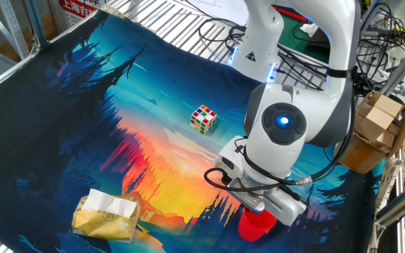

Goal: Pick up the cup

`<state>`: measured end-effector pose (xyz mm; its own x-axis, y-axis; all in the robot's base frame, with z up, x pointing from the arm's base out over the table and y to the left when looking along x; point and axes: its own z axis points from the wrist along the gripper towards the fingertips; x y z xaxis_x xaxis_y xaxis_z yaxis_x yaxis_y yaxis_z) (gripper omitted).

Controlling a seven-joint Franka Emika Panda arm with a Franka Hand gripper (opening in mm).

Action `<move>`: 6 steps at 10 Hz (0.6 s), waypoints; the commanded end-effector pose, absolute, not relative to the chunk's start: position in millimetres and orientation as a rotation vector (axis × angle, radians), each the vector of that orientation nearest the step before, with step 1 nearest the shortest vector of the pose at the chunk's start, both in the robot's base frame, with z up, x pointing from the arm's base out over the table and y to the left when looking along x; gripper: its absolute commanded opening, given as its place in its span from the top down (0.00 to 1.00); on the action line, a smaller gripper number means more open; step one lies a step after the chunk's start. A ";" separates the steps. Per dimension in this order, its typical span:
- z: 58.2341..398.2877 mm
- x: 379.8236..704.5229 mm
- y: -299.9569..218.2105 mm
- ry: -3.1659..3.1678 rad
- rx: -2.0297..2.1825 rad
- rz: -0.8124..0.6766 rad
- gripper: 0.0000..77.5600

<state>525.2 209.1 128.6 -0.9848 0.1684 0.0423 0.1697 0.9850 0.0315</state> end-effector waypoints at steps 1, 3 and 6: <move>129.9 525.9 209.5 -3.095 -0.268 -0.056 0.98; 133.3 524.2 212.0 -3.093 -0.265 -0.054 0.98; 138.9 523.1 212.2 -3.086 -0.267 -0.054 0.98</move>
